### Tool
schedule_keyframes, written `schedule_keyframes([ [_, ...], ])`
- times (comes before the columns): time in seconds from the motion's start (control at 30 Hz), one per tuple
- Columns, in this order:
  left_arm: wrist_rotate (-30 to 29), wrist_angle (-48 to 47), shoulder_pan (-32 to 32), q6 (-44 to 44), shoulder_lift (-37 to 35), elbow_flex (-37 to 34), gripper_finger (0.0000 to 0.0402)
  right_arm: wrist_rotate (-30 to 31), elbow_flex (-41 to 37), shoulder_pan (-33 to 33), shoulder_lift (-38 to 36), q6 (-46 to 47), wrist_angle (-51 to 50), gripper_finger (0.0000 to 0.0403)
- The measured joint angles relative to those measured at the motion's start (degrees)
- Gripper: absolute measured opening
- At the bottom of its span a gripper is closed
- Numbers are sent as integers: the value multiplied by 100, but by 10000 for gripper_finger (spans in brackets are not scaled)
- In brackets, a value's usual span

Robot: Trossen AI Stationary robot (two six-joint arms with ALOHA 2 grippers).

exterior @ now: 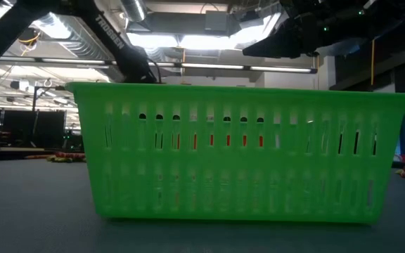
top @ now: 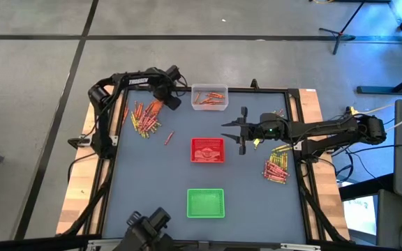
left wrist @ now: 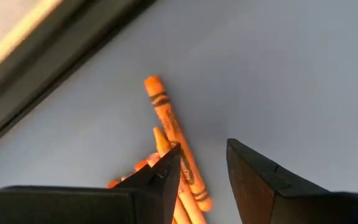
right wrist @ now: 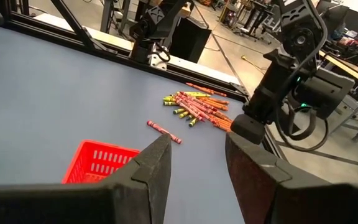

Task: Sort crayons
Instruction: Put the orange crayon into the transparent bin

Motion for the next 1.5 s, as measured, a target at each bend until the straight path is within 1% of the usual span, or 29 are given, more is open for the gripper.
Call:
schedule_keyframes([
  [0.03, -109, -1, 6, -9, 21, 6, 114, 0, 0, -2, 0, 2, -1, 151],
  [0.13, -127, 33, 2, -10, 44, -3, 114, 0, 0, 0, 0, 0, -3, 151],
  [0.2, -7, 42, 2, 7, 46, -4, 114, 0, 0, 0, 0, 1, -5, 151],
  [0.33, -29, 37, 29, 5, 47, -5, 114, 0, 0, 0, 0, 0, -4, 151],
  [0.47, 423, 90, 98, 15, 109, -3, 109, 0, 0, 0, 0, 0, -7, 151],
  [0.6, 570, 96, 142, 39, 208, 17, 94, 0, 0, 0, 0, -25, 45, 151],
  [0.77, 406, 132, 104, 203, 237, 11, 81, 0, 0, 0, 0, -25, 57, 151],
  [0.83, 434, 138, 90, 208, 239, 11, 75, 0, 0, 0, 0, -25, 57, 151],
  [1.1, 246, 155, -10, 361, 246, 3, 9, 0, 0, 0, 0, -25, 46, 151],
  [1.2, 76, 155, -52, 370, 246, 2, 7, 0, 0, 0, 0, -25, 42, 151],
  [1.3, 56, 163, -103, 373, 185, -7, 8, 0, 0, 0, 0, -25, 39, 151],
  [1.5, -90, 266, -217, 462, -213, -37, 6, 0, 0, 0, 0, -37, 23, 151],
])
